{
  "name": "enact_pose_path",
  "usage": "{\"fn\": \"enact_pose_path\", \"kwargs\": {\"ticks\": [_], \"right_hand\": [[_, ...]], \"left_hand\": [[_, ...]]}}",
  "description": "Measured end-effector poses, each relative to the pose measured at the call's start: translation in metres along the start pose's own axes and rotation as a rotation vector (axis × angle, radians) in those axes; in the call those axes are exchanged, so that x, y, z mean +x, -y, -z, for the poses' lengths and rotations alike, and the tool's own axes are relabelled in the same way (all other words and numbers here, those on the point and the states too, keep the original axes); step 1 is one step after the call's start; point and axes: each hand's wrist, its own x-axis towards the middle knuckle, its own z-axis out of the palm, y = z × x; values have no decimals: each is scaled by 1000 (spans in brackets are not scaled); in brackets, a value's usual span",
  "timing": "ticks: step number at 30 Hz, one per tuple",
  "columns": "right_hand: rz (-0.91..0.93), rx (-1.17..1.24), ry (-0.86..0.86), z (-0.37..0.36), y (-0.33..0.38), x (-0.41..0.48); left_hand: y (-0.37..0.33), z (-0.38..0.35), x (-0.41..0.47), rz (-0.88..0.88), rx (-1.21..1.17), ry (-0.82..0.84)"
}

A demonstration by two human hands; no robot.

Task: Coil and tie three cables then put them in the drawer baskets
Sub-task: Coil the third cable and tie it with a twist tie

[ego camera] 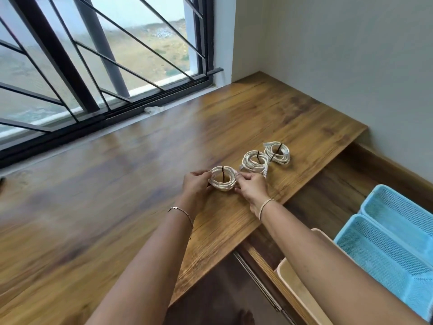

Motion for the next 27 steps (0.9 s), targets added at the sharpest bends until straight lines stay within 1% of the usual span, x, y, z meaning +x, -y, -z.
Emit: {"fn": "enact_pose_path", "kwargs": {"ticks": [3, 6, 10, 13, 16, 18, 20, 22, 24, 27], "right_hand": [[-30, 9, -28, 3, -1, -2], [11, -44, -81, 13, -2, -2], [67, -133, -173, 34, 0, 0], [133, -245, -319, 50, 0, 4], [121, -224, -418, 59, 1, 5], [105, -218, -447, 61, 2, 7], [45, -215, -406, 62, 6, 10], [-25, -255, -315, 61, 11, 16], [-54, -296, -256, 59, 16, 22], [-84, -276, -239, 56, 23, 26]], "left_hand": [[3, -3, 7, -12, 91, -33], [5, -3, 12, -17, 130, -73], [7, -1, 16, 16, 25, -75], [4, -1, 14, 35, -13, -74], [2, -2, 10, 31, -8, -74], [3, -1, 10, 30, 20, -66], [3, -2, 11, 4, 109, -56], [2, -3, 16, -53, 283, -27], [-2, -6, 18, -103, 424, 8], [-7, -11, 18, -127, 507, 52]]}}
